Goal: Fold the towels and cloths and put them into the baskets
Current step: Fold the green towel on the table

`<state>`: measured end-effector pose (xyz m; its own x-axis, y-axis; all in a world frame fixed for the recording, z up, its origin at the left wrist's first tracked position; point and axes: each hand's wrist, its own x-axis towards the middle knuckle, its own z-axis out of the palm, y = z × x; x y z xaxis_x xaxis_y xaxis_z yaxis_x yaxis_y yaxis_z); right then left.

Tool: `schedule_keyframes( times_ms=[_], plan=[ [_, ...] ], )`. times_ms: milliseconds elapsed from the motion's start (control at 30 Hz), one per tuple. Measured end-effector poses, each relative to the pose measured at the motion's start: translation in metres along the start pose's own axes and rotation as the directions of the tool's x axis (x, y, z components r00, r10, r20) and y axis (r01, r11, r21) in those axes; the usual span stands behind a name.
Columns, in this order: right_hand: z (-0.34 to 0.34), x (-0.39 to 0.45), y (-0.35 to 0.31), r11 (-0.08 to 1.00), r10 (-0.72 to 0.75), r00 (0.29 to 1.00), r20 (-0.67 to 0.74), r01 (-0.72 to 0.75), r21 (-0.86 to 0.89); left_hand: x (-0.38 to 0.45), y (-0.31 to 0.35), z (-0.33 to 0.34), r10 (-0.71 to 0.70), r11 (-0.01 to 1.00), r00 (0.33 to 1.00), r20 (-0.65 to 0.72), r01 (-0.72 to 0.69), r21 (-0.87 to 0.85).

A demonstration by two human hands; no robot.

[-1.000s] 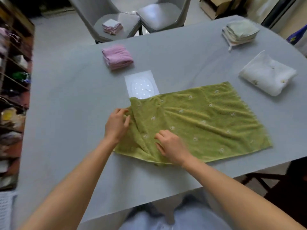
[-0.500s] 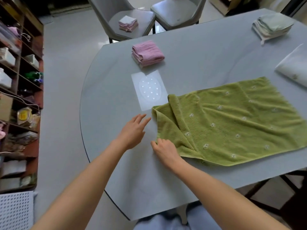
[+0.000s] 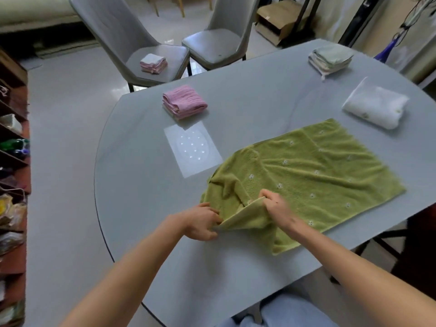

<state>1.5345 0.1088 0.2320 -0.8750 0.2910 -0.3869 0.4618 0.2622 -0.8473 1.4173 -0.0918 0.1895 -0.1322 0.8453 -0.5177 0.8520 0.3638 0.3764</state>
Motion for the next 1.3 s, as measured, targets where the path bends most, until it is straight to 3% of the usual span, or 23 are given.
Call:
schedule_keyframes(
  times_ms=[133,300,433,600,733,867,1033,1200,1300],
  plan=[
    [-0.024,0.005,0.011,0.998,0.065,0.997,-0.043,-0.064,0.018,0.016,0.017,-0.017,-0.123,0.992,0.990,-0.075,0.123,0.004],
    [-0.041,0.008,0.026,0.986,-0.021,0.965,-0.261,-0.023,-0.166,0.015,0.018,-0.060,-0.312,0.945,0.950,0.009,0.311,-0.103],
    [-0.040,0.008,0.038,0.980,-0.054,0.937,-0.346,-0.017,-0.198,0.002,0.002,-0.086,-0.422,0.907,0.903,0.084,0.419,0.045],
    [-0.019,0.008,0.026,0.963,-0.109,0.916,-0.387,0.000,-0.270,-0.001,0.005,-0.118,-0.611,0.727,0.784,-0.111,0.611,0.314],
    [-0.033,0.010,0.028,0.971,-0.100,0.868,-0.486,-0.022,-0.239,-0.003,0.009,-0.133,-0.620,0.630,0.734,-0.277,0.676,0.382],
    [-0.060,0.001,0.037,0.967,-0.123,0.829,-0.545,-0.023,-0.254,0.013,0.017,-0.149,-0.518,0.665,0.770,-0.372,0.636,0.391],
    [-0.118,-0.015,0.064,0.981,-0.064,0.725,-0.686,-0.079,-0.175,0.073,0.059,-0.184,-0.427,0.850,0.798,-0.425,0.514,0.110],
    [-0.181,-0.020,0.085,0.981,-0.018,0.585,-0.811,-0.146,-0.127,0.147,0.110,-0.208,-0.305,0.934,0.818,-0.488,0.358,0.015],
    [-0.217,-0.013,0.102,0.985,0.021,0.542,-0.840,-0.155,-0.076,0.199,0.138,-0.224,-0.266,0.957,0.808,-0.526,0.287,-0.043]
  ],
)
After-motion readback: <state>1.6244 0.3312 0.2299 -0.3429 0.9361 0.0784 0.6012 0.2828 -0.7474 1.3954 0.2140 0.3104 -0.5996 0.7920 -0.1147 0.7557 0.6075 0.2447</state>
